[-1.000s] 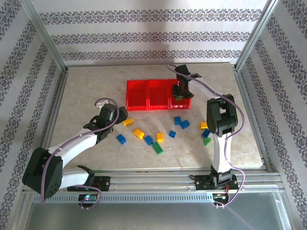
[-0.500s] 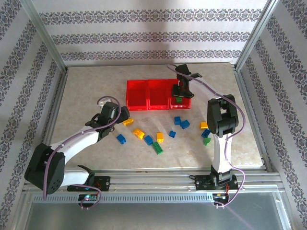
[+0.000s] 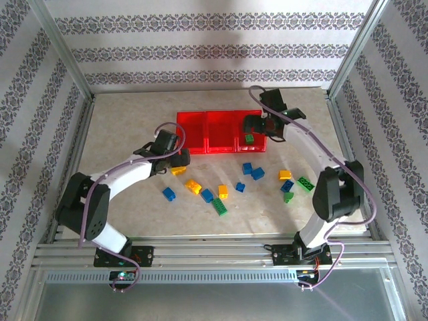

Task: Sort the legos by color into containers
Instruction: Pick up the lego from the center of the table.

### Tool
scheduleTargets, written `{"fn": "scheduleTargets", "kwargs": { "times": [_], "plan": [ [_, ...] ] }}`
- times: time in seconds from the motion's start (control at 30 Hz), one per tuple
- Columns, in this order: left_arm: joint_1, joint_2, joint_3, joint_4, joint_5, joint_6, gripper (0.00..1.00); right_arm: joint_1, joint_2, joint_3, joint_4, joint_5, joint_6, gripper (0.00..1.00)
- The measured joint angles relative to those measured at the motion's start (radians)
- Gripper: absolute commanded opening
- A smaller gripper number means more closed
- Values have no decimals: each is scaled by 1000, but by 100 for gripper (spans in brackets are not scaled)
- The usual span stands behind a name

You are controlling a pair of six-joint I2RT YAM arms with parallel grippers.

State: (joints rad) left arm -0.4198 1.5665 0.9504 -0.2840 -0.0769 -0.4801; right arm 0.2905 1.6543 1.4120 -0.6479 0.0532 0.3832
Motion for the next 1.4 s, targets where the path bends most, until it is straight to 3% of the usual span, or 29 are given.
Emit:
{"fn": "scheduleTargets", "kwargs": {
  "times": [0.43, 0.83, 1.13, 1.4],
  "plan": [
    [0, 151, 211, -342, 108, 365, 84, 0, -307, -224, -15, 111, 76, 98],
    [0, 293, 283, -389, 126, 474, 81, -1, -341, -257, -18, 153, 121, 98],
    [0, 325, 299, -388, 99, 480, 62, -1, -341, -267, -18, 172, 139, 98],
    [0, 325, 299, -384, 104, 472, 34, -1, -341, -276, -18, 175, 143, 98]
  ]
}}
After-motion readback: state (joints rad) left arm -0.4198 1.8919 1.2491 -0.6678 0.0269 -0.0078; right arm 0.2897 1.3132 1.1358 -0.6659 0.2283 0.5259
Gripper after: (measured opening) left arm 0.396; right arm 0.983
